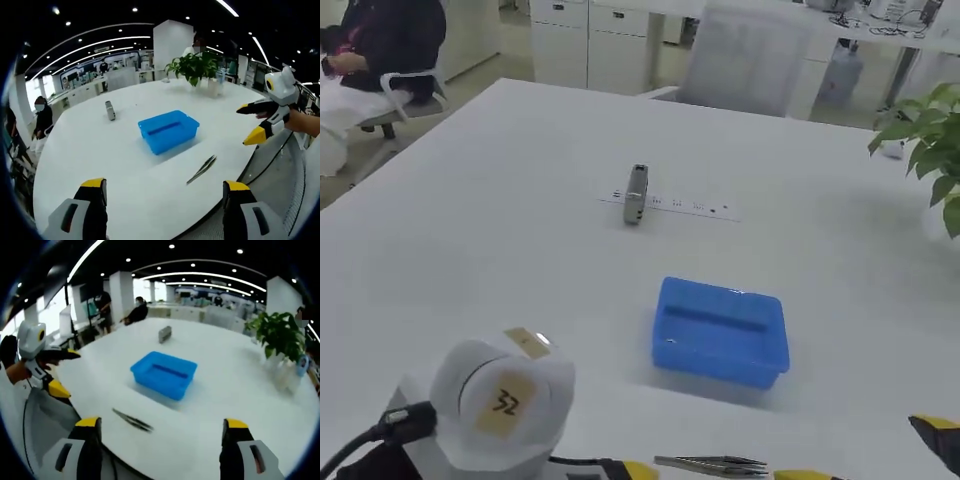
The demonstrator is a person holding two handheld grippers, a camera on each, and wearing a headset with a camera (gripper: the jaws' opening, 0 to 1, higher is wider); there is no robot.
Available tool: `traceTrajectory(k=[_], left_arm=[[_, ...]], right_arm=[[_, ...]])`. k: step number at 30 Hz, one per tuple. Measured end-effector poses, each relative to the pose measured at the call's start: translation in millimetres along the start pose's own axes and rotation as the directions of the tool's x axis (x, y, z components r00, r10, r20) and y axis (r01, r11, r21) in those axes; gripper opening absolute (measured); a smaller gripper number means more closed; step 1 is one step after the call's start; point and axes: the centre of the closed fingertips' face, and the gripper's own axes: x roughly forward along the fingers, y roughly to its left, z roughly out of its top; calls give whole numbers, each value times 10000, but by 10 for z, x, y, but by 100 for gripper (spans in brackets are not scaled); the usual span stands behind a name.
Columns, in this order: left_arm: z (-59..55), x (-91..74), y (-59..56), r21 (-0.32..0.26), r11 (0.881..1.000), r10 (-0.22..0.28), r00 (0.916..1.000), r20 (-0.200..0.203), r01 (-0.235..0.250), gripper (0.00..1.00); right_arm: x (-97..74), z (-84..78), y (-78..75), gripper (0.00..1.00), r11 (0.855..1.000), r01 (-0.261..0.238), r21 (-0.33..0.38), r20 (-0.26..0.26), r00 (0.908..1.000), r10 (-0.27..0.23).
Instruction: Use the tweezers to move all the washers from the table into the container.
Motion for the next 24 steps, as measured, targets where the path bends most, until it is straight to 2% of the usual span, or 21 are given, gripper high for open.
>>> traceTrajectory(k=[9,20,24], left_arm=[[-14,-10,31,28,9997,253,9997,-32,-253,99],[-9,-28,27,224,9989,402,9992,-83,-400,99],[-1,-35,36,135,9989,459,9989,-70,-458,99]], right_arm=[[1,-7,16,99,9998,-40,-219,-109,9999,38],[-36,-26,0,99,9999,-56,-137,-130,9999,54],[-39,-32,-13,99,9999,-16,-127,-151,9999,14]])
